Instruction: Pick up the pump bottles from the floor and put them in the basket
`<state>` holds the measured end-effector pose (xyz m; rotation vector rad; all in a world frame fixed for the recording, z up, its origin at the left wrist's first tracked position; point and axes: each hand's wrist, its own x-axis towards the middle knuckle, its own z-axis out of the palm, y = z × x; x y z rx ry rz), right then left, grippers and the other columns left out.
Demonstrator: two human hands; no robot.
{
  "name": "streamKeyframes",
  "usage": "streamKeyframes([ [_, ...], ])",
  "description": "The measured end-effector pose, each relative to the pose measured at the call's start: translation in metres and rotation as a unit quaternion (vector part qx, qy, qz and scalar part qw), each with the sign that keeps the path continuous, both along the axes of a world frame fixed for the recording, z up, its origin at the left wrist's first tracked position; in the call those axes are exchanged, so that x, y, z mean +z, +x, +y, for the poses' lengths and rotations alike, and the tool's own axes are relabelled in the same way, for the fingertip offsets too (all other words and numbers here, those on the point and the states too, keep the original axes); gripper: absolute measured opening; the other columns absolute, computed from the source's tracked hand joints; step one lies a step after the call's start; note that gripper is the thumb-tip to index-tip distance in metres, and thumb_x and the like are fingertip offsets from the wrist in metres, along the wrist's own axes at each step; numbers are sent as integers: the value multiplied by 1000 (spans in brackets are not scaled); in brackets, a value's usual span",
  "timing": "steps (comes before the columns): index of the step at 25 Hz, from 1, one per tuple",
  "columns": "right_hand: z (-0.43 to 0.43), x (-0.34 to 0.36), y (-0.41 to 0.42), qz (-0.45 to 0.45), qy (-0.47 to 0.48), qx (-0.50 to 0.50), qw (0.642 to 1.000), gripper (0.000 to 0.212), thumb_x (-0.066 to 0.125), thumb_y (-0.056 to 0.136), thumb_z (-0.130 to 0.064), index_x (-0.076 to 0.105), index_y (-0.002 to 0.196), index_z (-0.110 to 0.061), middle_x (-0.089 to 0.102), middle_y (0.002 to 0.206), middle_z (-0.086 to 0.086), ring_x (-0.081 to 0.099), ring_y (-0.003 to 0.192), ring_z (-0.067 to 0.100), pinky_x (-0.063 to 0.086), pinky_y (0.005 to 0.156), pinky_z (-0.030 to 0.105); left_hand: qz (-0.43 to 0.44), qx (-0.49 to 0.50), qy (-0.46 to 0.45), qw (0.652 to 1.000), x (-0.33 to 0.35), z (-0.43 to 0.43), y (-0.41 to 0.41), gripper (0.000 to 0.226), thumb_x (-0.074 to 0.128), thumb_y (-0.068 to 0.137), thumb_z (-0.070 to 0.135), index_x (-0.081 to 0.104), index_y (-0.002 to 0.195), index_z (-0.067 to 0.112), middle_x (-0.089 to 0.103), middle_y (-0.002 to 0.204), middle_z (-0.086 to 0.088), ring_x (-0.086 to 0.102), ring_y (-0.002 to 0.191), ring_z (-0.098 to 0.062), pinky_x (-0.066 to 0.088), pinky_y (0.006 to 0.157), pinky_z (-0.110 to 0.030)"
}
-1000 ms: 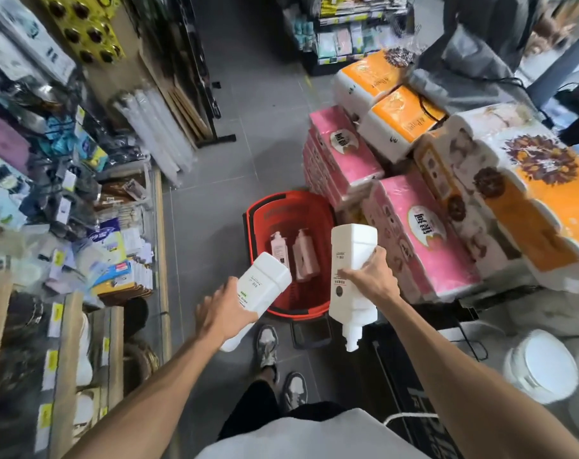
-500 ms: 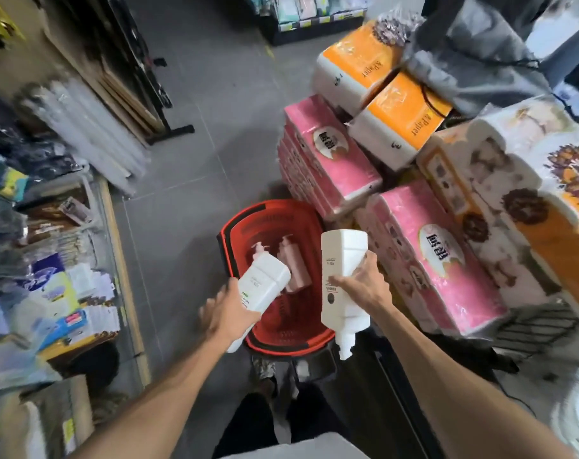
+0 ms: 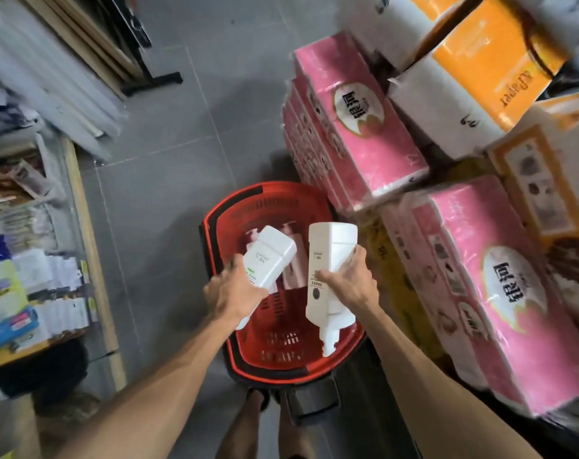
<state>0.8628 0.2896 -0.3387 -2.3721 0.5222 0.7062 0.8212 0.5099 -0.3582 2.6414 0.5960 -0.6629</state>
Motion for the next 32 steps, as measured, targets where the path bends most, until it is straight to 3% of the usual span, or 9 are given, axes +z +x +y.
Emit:
streamKeyframes([
  [6, -1, -88, 30, 25, 4, -16, 1000, 90, 76, 64, -57, 26, 132, -26, 60, 110, -3, 64, 103, 29, 52, 86, 46, 10, 51, -22, 998, -87, -11, 35, 73, 78, 62, 52, 43, 118, 22, 66, 115, -1, 68, 92, -30, 50, 73, -34],
  [9, -3, -141, 46, 33, 0, -12, 999, 91, 81, 68, -51, 27, 137, -25, 57, 114, -2, 60, 113, 32, 43, 83, 42, 15, 82, -23, 996, -142, -17, 46, 72, 77, 65, 50, 43, 122, 22, 66, 117, 0, 68, 96, -30, 47, 71, -33],
  [12, -1, -188, 58, 30, 7, -16, 999, 97, 83, 68, -49, 24, 141, -26, 56, 121, 0, 58, 117, 32, 46, 88, 44, 23, 124, -32, 992, -187, -24, 54, 68, 76, 69, 47, 43, 123, 22, 67, 117, -2, 68, 98, -30, 41, 68, -31],
  [17, 19, -268, 66, 34, 17, 0, 999, 97, 84, 70, -46, 24, 144, -26, 58, 129, 5, 59, 117, 34, 45, 86, 39, 35, 159, -41, 986, -272, -29, 64, 68, 71, 67, 46, 45, 125, 23, 66, 120, -2, 66, 102, -34, 48, 79, -37],
  [22, 41, -330, 74, 43, -13, 15, 999, 88, 80, 66, -51, 26, 132, -29, 64, 113, 3, 65, 106, 36, 47, 86, 37, 33, 197, -49, 979, -334, -21, 69, 69, 73, 68, 47, 45, 127, 23, 64, 123, -5, 63, 108, -37, 48, 86, -38],
  [25, 45, -363, 86, 48, 5, 18, 999, 80, 81, 67, -48, 29, 124, -27, 63, 102, 0, 66, 98, 33, 50, 78, 38, 33, 201, -52, 978, -361, -15, 79, 72, 73, 68, 48, 44, 128, 23, 64, 123, -5, 62, 109, -36, 49, 87, -38],
  [29, 44, -386, 95, 35, 29, 15, 999, 92, 78, 82, -40, 22, 153, -24, 60, 131, 10, 61, 117, 34, 43, 83, 32, -19, 184, -66, 981, -371, -16, 88, 70, 74, 71, 42, 47, 133, 25, 60, 127, -3, 60, 112, -35, 48, 86, -39],
  [32, 34, -374, 97, -32, 69, 22, 997, 78, 74, 86, -27, 32, 152, -23, 62, 134, 9, 62, 117, 31, 47, 89, 33, -88, 87, -60, 991, -358, -20, 92, 51, 73, 77, 29, 54, 124, 33, 53, 132, 5, 61, 106, -31, 49, 79, -40],
])
